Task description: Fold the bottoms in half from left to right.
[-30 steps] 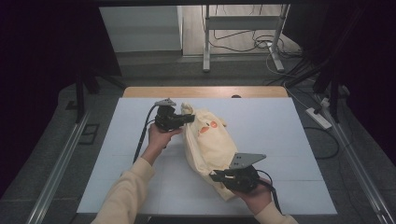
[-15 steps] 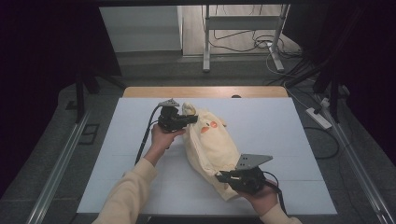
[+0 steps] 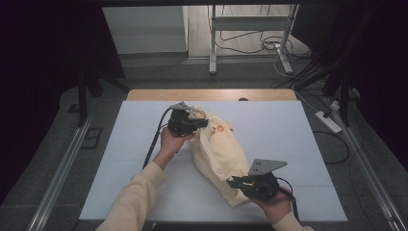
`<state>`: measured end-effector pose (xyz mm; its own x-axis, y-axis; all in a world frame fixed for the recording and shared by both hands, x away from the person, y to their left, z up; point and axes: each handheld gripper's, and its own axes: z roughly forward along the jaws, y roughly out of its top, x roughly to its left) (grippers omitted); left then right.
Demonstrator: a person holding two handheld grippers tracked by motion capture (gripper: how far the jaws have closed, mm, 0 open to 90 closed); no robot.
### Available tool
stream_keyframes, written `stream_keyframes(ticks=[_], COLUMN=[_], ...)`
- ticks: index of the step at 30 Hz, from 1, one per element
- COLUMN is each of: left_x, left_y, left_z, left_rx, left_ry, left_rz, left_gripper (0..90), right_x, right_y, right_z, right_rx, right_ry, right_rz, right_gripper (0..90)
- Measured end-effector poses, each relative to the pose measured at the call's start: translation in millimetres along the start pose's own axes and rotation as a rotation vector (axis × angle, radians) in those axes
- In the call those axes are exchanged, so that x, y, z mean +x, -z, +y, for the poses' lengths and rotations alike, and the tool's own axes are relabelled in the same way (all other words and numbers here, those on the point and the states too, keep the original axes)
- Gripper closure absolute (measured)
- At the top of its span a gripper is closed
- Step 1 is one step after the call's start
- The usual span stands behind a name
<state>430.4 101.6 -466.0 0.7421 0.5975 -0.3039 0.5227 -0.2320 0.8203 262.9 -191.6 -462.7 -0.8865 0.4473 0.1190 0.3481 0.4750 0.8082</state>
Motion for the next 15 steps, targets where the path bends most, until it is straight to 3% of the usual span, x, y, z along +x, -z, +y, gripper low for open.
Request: stream_keyframes(ticks=[15], left_x=[-8.3], left_y=[-20.9], left_z=[7.5], left_rx=[0.035], left_ry=[-0.007], left_rz=[-0.004], left_gripper=[85.5], right_x=[-4.3], right_y=[9.9], right_z=[-6.2], right_rx=[0.007], right_ry=[-0.019], right_rz=[-0.017], right_gripper=[82.6])
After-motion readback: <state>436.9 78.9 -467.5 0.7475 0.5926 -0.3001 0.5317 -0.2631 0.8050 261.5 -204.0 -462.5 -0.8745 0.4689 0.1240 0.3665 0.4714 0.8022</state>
